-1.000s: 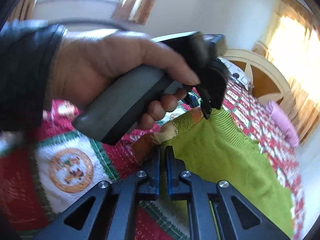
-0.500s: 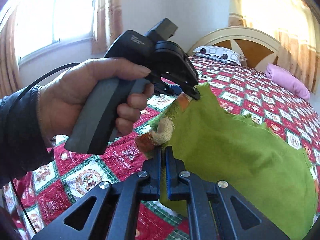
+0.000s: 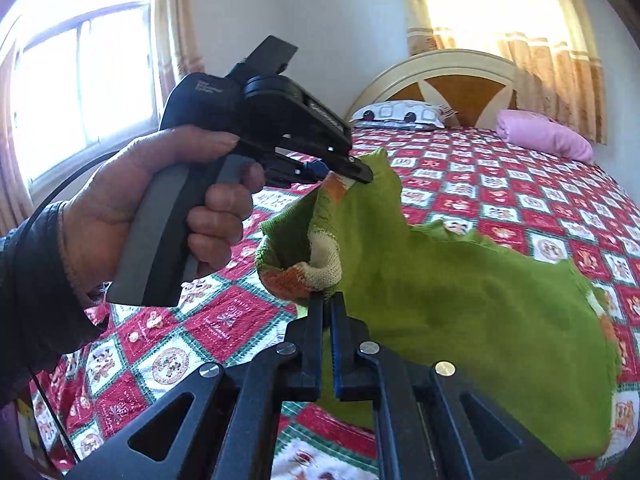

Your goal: Fold small clothes

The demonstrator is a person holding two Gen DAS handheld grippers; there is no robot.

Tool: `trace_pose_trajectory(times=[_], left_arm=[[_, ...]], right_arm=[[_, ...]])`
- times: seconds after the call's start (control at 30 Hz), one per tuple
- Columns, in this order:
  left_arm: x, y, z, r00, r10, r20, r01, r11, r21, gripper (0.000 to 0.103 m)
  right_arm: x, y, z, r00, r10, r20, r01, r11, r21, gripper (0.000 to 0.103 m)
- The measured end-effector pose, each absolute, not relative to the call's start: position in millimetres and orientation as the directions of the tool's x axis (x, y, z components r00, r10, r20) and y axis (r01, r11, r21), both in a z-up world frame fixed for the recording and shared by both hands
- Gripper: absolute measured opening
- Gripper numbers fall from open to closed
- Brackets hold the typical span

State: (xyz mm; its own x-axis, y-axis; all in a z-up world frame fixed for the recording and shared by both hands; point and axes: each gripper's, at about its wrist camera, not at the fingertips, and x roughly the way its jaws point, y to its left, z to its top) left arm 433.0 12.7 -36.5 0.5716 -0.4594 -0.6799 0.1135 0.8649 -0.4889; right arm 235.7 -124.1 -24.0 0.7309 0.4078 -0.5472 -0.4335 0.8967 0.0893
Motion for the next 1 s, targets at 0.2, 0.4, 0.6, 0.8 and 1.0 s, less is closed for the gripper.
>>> trace_pose_trajectory(times=[0.2,0.4,0.6,0.8,1.0], left_arm=[[432.3,-15.0,-24.0,0.567,-0.475,-0.673,0.149,0.863,-0.483,0.014],[433.0,-50.9,-13.0,0.556,-0.501,-0.663,0.195,0.854,-0.482,0.014],[435.6,-88.7,-7.1,0.535,-0.522,-0.664,0.241,0.848,-0.473,0.014],[438.4,-122.8,-13.8,0.502,-0.541,-0.675,0.272,0.84,-0.47,0.014],[439.9,-153.4,-21.9,0.465,-0.557,-0.688,0.301,0.83,-0.469,0.014]], right_arm=[[234.0,-156.5,-18.1,0.746,0.406,-0.527,-0.403,0.906,0.129,0.002],[225.6,-185.8,-7.7,0.761,0.403,-0.509,-0.375,0.913,0.162,0.002],[216.7,-219.8,-1.2,0.774,0.395,-0.495,-0.337,0.919,0.205,0.002],[211.5,-252.5,-6.4,0.781,0.373,-0.501,-0.286,0.927,0.244,0.002],[207.0,-284.3,-13.8,0.778,0.357,-0.517,-0.239,0.929,0.283,0.002]])
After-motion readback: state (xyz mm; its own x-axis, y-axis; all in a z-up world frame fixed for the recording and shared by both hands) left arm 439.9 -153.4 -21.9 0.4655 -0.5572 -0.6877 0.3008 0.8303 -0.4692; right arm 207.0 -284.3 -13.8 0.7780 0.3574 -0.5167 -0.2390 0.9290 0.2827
